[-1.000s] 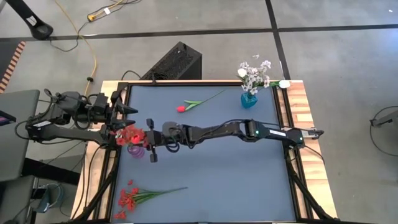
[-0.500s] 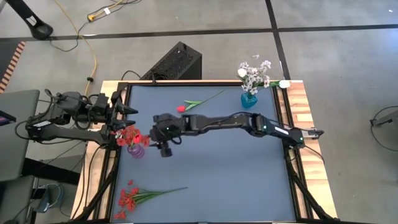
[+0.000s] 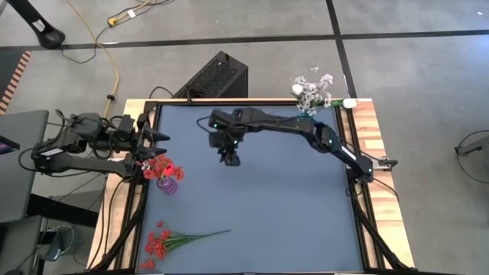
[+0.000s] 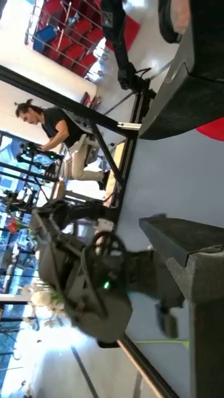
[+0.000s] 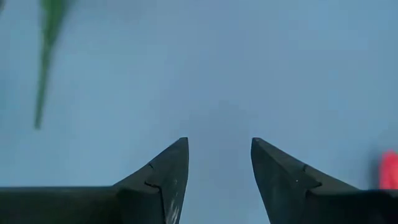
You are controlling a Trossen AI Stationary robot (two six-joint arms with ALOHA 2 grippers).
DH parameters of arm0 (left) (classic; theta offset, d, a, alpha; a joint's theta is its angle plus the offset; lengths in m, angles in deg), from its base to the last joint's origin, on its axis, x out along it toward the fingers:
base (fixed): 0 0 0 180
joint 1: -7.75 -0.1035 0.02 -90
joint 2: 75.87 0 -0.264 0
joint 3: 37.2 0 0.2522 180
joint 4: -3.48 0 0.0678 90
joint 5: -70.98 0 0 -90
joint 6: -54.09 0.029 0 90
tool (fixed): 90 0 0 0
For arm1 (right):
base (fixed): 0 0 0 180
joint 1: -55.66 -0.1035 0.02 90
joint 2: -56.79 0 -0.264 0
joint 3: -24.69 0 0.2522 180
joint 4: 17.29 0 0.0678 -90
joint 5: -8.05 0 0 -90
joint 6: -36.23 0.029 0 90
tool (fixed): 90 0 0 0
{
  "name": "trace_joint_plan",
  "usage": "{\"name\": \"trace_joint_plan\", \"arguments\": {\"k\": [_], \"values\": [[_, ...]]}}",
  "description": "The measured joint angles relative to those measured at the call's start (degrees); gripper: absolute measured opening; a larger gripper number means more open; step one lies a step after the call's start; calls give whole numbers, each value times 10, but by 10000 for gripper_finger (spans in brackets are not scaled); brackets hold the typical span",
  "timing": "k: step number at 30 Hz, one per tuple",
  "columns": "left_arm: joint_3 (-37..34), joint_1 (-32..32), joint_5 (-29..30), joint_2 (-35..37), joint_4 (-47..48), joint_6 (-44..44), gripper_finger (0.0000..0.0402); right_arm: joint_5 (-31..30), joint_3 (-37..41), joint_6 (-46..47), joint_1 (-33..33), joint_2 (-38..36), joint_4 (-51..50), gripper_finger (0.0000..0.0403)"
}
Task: Sort flowers into vase by color
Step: Put the red flowers into the purple vase
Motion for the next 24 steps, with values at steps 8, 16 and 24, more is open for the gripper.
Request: {"name": "trace_joint_plan", "arguments": {"k": [8, 16, 24], "values": [[0, 0, 6, 0, 31, -3, 204, 2, 54, -49, 33, 0, 9, 171], [0, 0, 20, 0, 36, 26, 204, -85, 111, -40, 68, 1, 41, 138], [0, 0, 27, 0, 12, 91, 204, -92, 115, -33, -4, 0, 19, 127]]}}
